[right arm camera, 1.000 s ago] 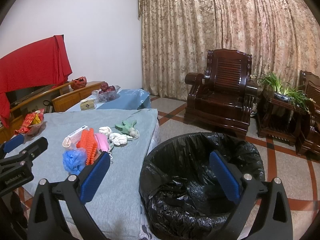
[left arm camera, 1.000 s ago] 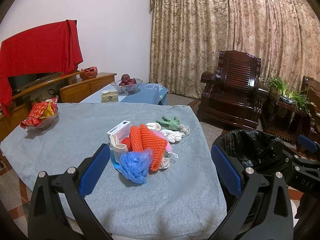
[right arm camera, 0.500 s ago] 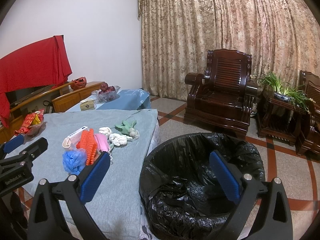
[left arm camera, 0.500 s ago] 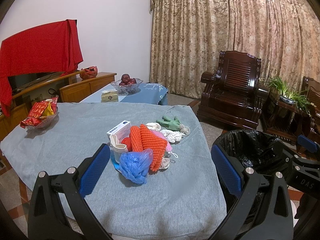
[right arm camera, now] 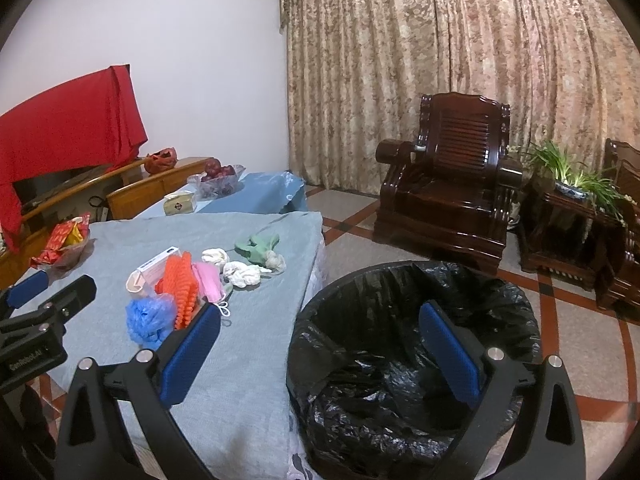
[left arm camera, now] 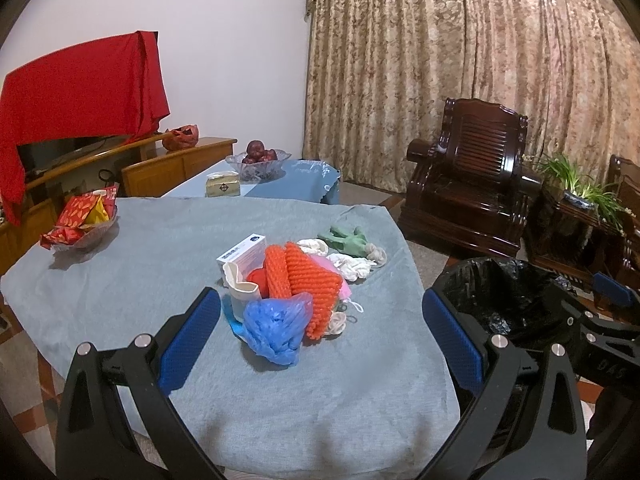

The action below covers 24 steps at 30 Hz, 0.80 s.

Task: Collect trash
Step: 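Move both tools toward the pile and close the left tool on the blue bag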

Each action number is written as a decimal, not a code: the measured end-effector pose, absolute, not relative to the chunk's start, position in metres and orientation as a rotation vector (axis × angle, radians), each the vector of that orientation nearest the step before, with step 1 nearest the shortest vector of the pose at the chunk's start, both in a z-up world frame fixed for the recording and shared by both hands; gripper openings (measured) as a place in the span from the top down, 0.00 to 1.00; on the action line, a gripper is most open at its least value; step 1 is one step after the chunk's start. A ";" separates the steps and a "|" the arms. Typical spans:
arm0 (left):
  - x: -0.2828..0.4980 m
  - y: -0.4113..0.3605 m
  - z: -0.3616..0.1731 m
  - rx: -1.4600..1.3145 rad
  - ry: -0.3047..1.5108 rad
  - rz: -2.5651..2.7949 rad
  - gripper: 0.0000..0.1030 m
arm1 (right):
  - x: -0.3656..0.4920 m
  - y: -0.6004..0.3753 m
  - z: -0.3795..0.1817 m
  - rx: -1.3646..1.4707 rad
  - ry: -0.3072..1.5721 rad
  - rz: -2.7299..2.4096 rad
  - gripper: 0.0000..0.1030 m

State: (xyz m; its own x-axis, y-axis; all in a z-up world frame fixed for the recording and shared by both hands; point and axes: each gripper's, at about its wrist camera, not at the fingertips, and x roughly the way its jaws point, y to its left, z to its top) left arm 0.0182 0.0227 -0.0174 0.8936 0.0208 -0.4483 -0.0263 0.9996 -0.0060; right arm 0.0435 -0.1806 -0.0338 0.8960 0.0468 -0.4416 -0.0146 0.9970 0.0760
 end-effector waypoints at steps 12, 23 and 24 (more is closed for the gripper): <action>0.041 0.069 -0.028 -0.010 0.494 0.146 0.05 | 0.079 -0.141 -0.040 0.039 0.476 0.120 0.06; 0.073 0.113 -0.078 0.008 0.585 0.201 0.05 | 0.127 -0.096 -0.079 0.001 0.571 0.189 0.10; 0.075 0.113 -0.082 0.007 0.592 0.195 0.05 | 0.130 -0.095 -0.083 0.000 0.580 0.190 0.11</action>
